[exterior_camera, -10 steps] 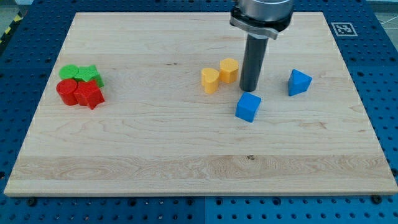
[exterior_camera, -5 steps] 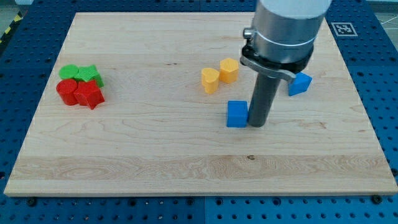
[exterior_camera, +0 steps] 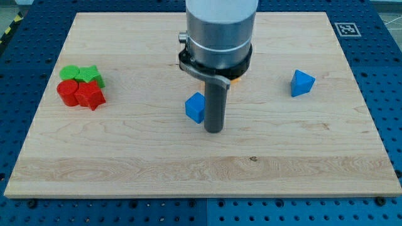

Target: Move the blue cube closer to the yellow heart

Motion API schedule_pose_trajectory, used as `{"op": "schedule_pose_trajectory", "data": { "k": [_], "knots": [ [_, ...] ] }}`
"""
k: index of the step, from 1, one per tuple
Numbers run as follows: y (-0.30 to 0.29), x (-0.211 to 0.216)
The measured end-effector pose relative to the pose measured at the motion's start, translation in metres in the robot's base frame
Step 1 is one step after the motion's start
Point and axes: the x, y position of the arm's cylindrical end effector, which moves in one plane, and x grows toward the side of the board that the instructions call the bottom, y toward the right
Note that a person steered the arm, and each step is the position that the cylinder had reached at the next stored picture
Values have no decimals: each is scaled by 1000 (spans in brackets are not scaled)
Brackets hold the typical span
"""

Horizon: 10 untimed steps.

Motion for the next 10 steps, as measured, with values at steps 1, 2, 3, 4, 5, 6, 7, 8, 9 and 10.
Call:
{"op": "schedule_pose_trajectory", "data": {
  "k": [1,2,3,4,5,6,7,8,9,10],
  "knots": [
    [-21,14],
    [-51,17],
    [-67,0],
    [-64,-21],
    [-52,-26],
    [-39,-26],
    [-30,-26],
    [-23,-26],
    [-17,-29],
    [-14,-34]
  ]
}}
